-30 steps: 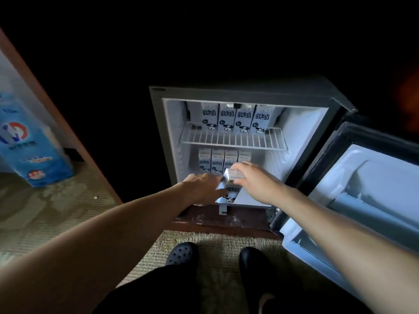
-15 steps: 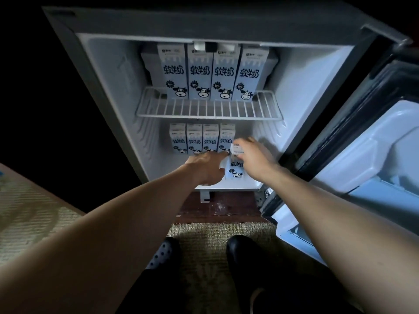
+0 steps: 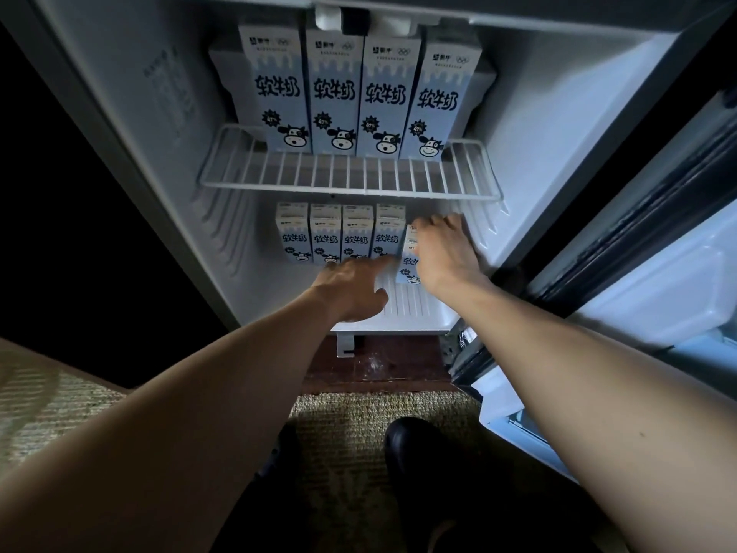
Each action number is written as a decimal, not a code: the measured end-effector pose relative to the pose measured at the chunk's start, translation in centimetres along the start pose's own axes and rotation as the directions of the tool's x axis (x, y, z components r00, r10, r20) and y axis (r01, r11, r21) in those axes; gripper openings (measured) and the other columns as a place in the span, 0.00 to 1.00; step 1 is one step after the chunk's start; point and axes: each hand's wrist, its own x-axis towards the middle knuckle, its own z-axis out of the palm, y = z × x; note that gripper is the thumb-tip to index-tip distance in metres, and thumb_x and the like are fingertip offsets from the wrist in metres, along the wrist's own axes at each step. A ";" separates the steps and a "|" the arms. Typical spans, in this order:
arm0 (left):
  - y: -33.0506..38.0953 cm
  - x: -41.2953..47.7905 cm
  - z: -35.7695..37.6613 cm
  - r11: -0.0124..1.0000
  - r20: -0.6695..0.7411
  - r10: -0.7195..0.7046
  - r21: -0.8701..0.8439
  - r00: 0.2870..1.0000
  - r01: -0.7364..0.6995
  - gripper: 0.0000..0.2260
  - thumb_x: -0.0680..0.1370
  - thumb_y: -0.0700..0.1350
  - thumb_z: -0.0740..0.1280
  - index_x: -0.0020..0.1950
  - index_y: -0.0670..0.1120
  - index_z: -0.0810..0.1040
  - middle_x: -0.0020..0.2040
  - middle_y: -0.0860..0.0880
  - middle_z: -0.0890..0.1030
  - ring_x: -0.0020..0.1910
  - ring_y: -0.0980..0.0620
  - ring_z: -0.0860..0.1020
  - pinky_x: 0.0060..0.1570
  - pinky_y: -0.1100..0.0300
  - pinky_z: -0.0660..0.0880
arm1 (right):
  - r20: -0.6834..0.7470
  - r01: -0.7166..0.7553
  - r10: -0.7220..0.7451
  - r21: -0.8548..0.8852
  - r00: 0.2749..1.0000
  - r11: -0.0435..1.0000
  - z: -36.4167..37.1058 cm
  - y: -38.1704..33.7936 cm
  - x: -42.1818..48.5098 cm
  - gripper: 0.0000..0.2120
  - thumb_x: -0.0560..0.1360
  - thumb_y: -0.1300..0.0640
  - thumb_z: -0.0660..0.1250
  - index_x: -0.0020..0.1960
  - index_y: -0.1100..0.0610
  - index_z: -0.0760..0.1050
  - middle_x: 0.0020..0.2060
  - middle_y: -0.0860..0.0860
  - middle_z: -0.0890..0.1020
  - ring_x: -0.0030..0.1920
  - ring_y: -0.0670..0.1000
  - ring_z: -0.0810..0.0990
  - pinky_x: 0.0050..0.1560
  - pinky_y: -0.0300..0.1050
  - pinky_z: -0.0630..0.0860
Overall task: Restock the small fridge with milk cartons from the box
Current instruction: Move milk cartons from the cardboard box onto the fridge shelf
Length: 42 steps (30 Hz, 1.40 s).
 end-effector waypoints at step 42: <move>-2.6 -0.9 2.4 0.887 0.059 0.025 0.458 0.998 -0.049 0.28 0.79 0.46 0.61 0.79 0.52 0.58 0.75 0.48 0.65 0.71 0.46 0.66 0.69 0.48 0.65 | -0.116 0.093 -0.108 -0.127 0.987 0.988 1.7 0.3 1.1 0.35 0.72 0.61 0.68 0.76 0.63 0.60 0.71 0.61 0.70 0.74 0.61 0.64 0.78 0.54 0.55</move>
